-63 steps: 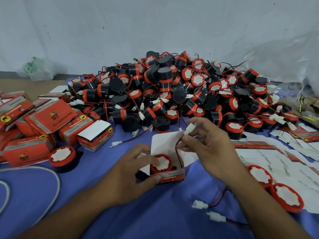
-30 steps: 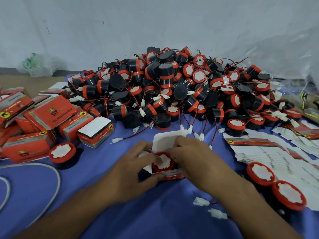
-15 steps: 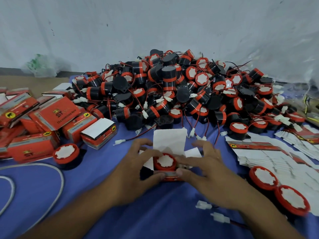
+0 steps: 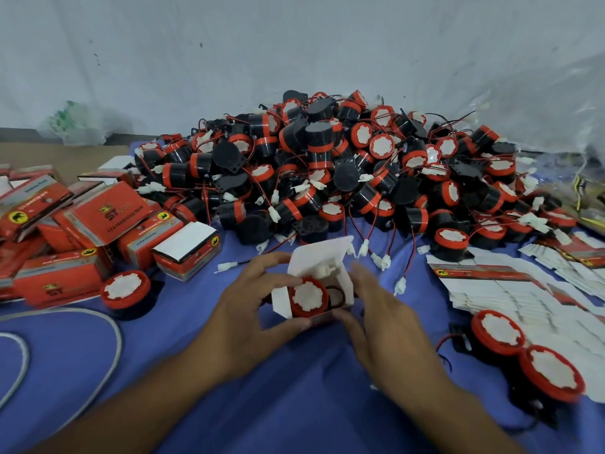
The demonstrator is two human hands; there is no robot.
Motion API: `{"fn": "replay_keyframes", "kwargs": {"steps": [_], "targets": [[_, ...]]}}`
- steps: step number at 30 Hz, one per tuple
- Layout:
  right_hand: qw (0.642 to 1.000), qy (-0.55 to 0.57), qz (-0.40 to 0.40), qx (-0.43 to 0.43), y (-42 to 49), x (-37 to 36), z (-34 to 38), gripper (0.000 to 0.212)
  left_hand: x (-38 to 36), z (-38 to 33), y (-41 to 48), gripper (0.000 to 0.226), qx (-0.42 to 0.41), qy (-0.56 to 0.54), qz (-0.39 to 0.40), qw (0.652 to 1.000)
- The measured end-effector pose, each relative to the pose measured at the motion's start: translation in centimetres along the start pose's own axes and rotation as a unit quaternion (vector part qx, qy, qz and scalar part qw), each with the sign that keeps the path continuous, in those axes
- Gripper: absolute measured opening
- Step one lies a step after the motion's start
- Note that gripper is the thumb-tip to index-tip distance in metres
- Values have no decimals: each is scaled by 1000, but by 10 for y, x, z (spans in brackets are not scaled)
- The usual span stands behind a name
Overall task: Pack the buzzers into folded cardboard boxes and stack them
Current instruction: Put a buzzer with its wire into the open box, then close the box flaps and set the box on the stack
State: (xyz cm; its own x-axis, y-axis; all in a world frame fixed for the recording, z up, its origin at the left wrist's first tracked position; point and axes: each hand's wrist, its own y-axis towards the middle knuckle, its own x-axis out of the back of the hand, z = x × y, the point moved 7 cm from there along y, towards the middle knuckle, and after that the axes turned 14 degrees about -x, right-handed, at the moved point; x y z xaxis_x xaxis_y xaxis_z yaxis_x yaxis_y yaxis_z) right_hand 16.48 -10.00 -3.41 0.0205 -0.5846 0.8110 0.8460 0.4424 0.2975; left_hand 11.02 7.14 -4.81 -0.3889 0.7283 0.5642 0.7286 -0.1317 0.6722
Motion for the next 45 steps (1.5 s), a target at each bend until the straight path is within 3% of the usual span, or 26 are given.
{"fn": "replay_keyframes", "kwargs": {"steps": [3,7,10,13,17,23,28,32,35,40,42,45], "targets": [[997,-24,-43,64,-4,0,3,43,-4,5,-3,62,24,12,16,1000],[997,69,10,37,-1,-9,-5,49,-7,11,-4,63,86,-46,39,994],[990,138,33,23,1,-13,-7,41,-9,0,0,57,21,20,60,998],[984,175,18,5,2,-13,-6,36,-9,-2,0,57,28,58,58,996],[990,128,16,51,4,-16,8,43,-10,-7,2,49,25,93,77,992],[1000,18,-9,12,12,-16,10,34,-20,-16,3,36,35,129,153,979],[994,90,4,69,11,-15,8,34,-21,-20,3,27,20,135,161,978],[990,127,11,66,8,-18,1,38,-19,-21,1,16,34,125,136,982],[990,124,4,71,9,-19,-1,36,-16,-20,4,33,27,44,111,993],[995,96,17,16,10,-19,-9,38,-11,-4,2,38,61,-38,57,996],[990,125,56,-11,11,-21,-11,31,-7,4,0,55,102,-81,35,991],[962,236,133,-29,10,-29,-10,10,-5,4,4,86,96,-95,18,991]]}}
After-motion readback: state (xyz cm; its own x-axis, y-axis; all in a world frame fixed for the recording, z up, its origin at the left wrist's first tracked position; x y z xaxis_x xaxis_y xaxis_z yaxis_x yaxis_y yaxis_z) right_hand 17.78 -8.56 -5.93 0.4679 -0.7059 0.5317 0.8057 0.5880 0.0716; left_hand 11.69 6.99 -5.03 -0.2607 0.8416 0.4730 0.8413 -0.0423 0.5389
